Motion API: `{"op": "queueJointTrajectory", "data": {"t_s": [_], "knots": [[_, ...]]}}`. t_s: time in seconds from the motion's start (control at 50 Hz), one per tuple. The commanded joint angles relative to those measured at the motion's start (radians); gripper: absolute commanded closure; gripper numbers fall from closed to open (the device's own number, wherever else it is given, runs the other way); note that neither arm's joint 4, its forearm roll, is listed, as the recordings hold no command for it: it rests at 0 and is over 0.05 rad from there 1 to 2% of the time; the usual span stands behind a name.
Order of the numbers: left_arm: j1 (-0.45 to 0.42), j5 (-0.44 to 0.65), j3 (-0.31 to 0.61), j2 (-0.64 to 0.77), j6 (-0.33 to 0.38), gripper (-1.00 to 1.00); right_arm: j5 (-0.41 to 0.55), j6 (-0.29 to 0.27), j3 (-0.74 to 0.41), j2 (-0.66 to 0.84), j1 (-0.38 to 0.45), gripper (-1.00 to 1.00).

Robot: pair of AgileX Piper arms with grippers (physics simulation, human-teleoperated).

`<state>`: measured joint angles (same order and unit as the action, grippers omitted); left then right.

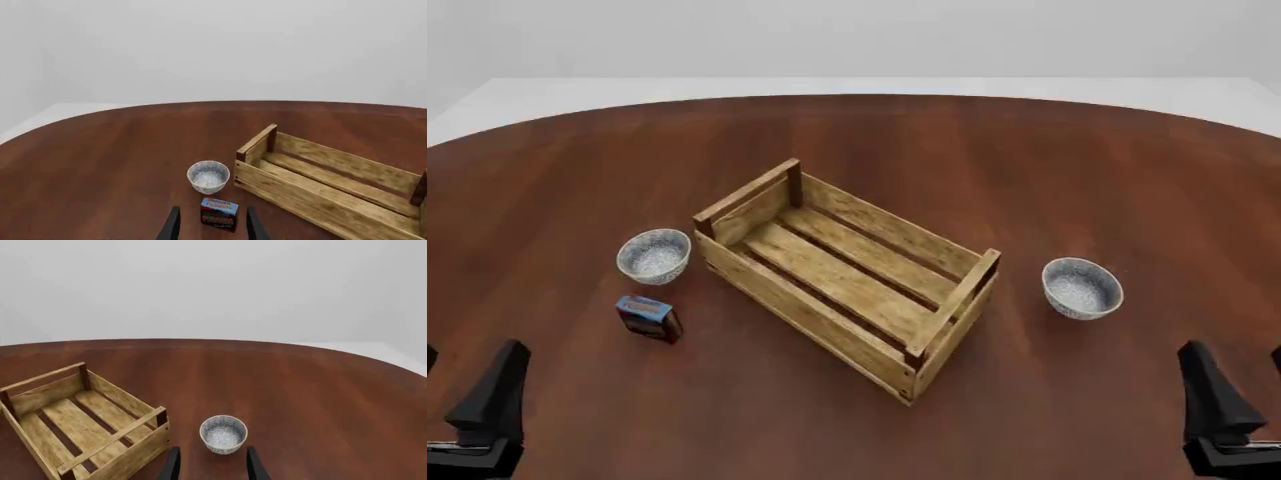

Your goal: Stack the right bowl on the left bowl and place them in the tray.

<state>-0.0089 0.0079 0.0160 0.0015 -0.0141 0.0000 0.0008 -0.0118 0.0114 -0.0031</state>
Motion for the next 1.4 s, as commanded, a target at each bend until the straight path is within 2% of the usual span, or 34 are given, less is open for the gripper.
{"op": "queueJointTrajectory", "data": {"t_s": [0.02, 0.06, 0.1, 0.14, 0.2, 0.3, 0.38, 0.4, 0.42, 0.48, 0.52, 0.54, 0.58, 0.62, 0.68, 0.74, 0.78, 0.82, 0.88, 0.9, 0.94, 0.96, 1.06, 1.1, 1.14, 1.18, 1.24, 1.34, 1.4], "knots": [[0.006, -0.007, -0.010, 0.001, 0.025, -1.00, -0.054, 0.016, -0.003, 0.084, 0.016, -1.00], [0.009, -0.009, -0.011, 0.004, 0.030, -1.00, -0.097, 0.014, -0.010, 0.153, 0.008, -1.00], [0.006, -0.010, -0.010, 0.005, 0.029, -1.00, -0.085, -0.002, -0.026, 0.152, 0.006, -1.00], [0.006, -0.010, -0.009, 0.004, 0.029, -1.00, -0.075, 0.018, -0.052, 0.184, 0.042, -1.00], [0.014, -0.003, -0.001, 0.002, 0.024, -1.00, -0.094, 0.026, -0.075, 0.262, 0.028, -1.00], [0.009, 0.002, 0.002, 0.001, 0.030, -1.00, -0.096, 0.002, -0.132, 0.344, 0.038, -1.00], [0.010, -0.001, -0.005, 0.004, 0.040, -1.00, -0.064, -0.021, -0.199, 0.381, 0.002, -1.00], [0.014, -0.003, -0.007, 0.005, 0.035, -1.00, -0.073, 0.025, -0.216, 0.446, 0.028, -1.00], [0.010, -0.004, -0.008, 0.007, 0.032, -1.00, -0.065, 0.029, -0.230, 0.449, 0.027, -1.00], [0.012, -0.009, -0.011, 0.009, 0.033, -1.00, -0.046, -0.003, -0.269, 0.471, 0.006, -1.00], [0.006, -0.008, -0.011, 0.011, 0.030, -1.00, -0.025, 0.007, -0.295, 0.505, 0.042, -1.00], [0.008, -0.006, -0.011, 0.008, 0.035, -1.00, -0.011, -0.005, -0.313, 0.534, 0.054, -1.00], [0.001, -0.004, -0.009, 0.003, 0.036, -1.00, -0.008, -0.034, -0.337, 0.604, 0.042, -1.00], [-0.002, -0.005, -0.008, 0.001, 0.035, -1.00, 0.013, -0.024, -0.368, 0.609, 0.040, -1.00], [0.002, -0.004, -0.005, 0.000, 0.035, -1.00, 0.039, -0.068, -0.419, 0.656, 0.009, -1.00], [0.007, 0.000, -0.001, 0.000, 0.024, -1.00, 0.078, -0.071, -0.468, 0.673, 0.012, -1.00], [0.008, 0.001, 0.000, 0.000, 0.020, -1.00, 0.094, -0.122, -0.503, 0.706, -0.024, -1.00], [0.008, 0.005, -0.002, 0.004, 0.020, -1.00, 0.118, -0.114, -0.535, 0.733, -0.021, -1.00], [0.005, 0.000, -0.006, 0.002, 0.042, -1.00, 0.139, -0.147, -0.578, 0.745, -0.057, -1.00], [0.005, -0.004, -0.004, 0.000, 0.037, -1.00, 0.152, -0.153, -0.591, 0.768, -0.044, -1.00], [-0.001, -0.003, -0.001, -0.001, 0.020, -1.00, 0.191, -0.097, -0.634, 0.803, -0.012, -1.00], [0.001, -0.002, -0.001, -0.001, 0.021, -1.00, 0.206, -0.098, -0.659, 0.812, -0.020, -1.00], [-0.006, -0.002, 0.001, -0.001, 0.033, -1.00, 0.257, -0.128, -0.729, 0.884, -0.028, -1.00], [-0.005, 0.000, 0.003, -0.001, 0.033, -1.00, 0.264, -0.176, -0.749, 0.928, -0.062, -1.00], [-0.008, 0.000, 0.002, -0.001, 0.031, -1.00, 0.280, -0.179, -0.771, 0.947, -0.064, -1.00], [-0.007, -0.003, -0.003, -0.001, 0.035, -1.00, 0.295, -0.215, -0.794, 0.985, -0.089, -1.00], [-0.011, -0.002, -0.011, -0.001, 0.039, -1.00, 0.324, -0.237, -0.839, 1.026, -0.116, -1.00], [-0.011, -0.003, -0.013, 0.000, 0.037, -1.00, 0.375, -0.220, -0.913, 1.069, -0.107, -1.00], [-0.011, -0.005, -0.014, 0.000, 0.032, -1.00, 0.395, -0.247, -0.953, 1.122, -0.139, -1.00]]}}
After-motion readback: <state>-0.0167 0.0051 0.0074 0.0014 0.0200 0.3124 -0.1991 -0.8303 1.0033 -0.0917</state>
